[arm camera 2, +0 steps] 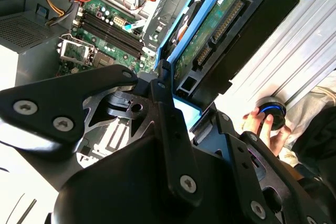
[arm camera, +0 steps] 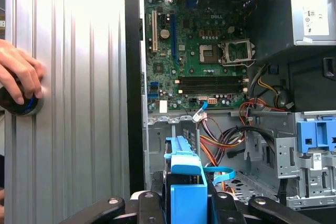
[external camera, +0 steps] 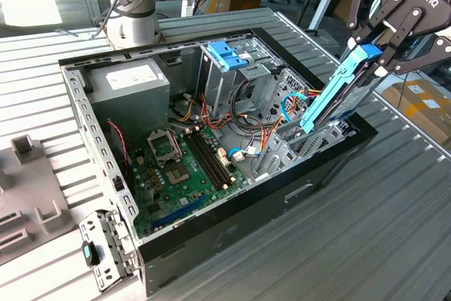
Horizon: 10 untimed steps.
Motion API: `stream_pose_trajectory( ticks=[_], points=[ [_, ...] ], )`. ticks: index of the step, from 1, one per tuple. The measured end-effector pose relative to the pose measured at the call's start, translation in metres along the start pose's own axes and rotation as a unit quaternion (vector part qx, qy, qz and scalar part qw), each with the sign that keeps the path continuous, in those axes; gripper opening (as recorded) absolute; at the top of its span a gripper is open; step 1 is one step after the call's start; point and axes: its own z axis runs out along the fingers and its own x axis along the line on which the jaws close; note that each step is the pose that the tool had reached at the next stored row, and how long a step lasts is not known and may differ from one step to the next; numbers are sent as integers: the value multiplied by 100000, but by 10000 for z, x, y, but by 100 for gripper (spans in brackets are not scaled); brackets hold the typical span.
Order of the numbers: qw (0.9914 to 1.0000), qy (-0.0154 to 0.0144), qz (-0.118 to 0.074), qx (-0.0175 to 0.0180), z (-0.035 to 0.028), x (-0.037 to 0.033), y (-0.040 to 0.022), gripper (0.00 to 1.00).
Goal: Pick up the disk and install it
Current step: 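Insert the disk into the insertion slot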
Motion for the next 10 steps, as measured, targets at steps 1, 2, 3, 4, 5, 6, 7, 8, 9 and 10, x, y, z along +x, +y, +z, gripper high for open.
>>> stream_pose_trajectory(
  ticks=[1,2,3,4,5,6,7,8,9,10],
  points=[
    [100000,1,1,1,1,0,1,37],
    [100000,-2,-1,0,4,0,2,37],
    [100000,0,0,0,5,-1,3,37],
    [100000,-2,-1,0,8,-1,4,37],
    [100000,4,-2,-2,9,-2,5,37],
    [100000,2,1,0,10,-2,5,37],
    [100000,-1,1,0,12,-3,6,37],
    [100000,-1,-1,1,13,-3,7,37],
    [100000,0,0,0,14,-4,7,37],
    [100000,-1,2,0,16,-4,8,37]
  ],
)
